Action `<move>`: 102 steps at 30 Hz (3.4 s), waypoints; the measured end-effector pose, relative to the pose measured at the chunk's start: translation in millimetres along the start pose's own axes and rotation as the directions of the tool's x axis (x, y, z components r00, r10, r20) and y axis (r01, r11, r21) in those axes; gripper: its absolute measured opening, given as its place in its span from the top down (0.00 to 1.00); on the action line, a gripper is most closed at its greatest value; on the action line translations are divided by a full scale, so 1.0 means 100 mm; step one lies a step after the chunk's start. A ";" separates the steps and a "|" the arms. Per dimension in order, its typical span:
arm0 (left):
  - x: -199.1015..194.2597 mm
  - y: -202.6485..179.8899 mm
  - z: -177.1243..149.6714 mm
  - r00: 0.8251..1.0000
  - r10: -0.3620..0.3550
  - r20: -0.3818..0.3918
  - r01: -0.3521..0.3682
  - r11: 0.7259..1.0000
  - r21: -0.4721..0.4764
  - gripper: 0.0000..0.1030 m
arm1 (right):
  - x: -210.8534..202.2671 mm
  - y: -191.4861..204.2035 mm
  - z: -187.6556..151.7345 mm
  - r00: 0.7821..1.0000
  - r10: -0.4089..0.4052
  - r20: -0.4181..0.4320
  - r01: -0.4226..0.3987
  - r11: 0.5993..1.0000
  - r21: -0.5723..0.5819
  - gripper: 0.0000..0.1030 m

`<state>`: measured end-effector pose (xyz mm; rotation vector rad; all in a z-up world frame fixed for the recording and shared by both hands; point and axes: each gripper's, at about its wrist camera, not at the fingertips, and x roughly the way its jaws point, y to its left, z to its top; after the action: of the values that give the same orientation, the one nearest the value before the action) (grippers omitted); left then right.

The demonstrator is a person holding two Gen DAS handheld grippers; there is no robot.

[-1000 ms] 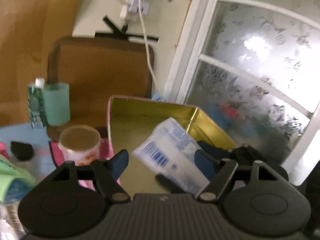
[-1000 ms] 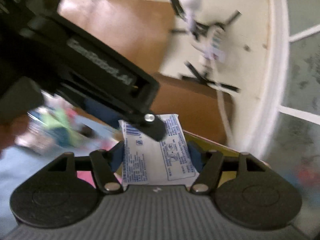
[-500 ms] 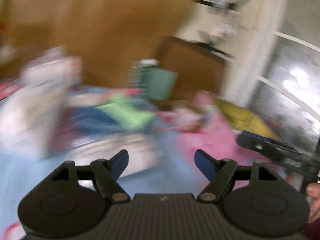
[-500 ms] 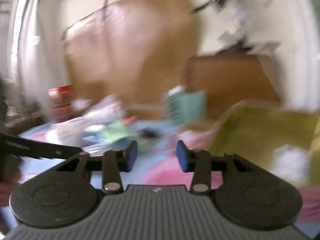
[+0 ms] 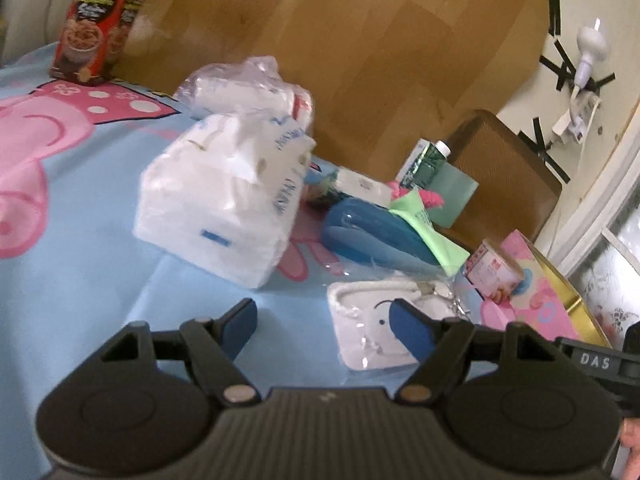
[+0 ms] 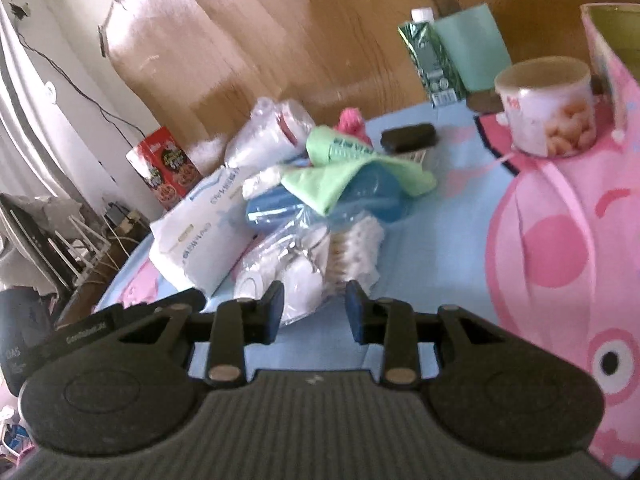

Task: Organize soft objects
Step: 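Move the right gripper to the smiley keychain pouch and grasp it, then carry the pouch into the pink tin and open the right gripper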

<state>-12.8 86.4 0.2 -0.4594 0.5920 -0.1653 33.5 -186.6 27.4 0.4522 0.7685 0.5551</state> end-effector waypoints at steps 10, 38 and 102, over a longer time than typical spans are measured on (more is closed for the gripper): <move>0.01 -0.37 -0.26 0.982 -0.152 -0.114 0.163 0.982 0.097 0.25 | -0.37 0.11 -0.31 0.997 0.060 -0.037 -0.063 0.994 -0.084 0.83; -0.17 -0.56 -0.46 0.980 -0.112 -0.163 0.137 0.980 0.147 0.06 | -0.94 0.05 -1.00 0.995 -0.069 0.075 0.095 0.892 -0.442 0.24; 0.84 -3.27 -0.15 0.907 -0.341 -0.247 0.421 0.753 0.506 0.09 | -1.94 -0.90 -0.05 0.738 -0.370 0.563 0.494 0.866 -0.079 0.56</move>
<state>41.4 -233.0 98.5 0.0059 0.5508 -0.7526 -57.4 -374.1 74.0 0.1813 0.2436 0.0497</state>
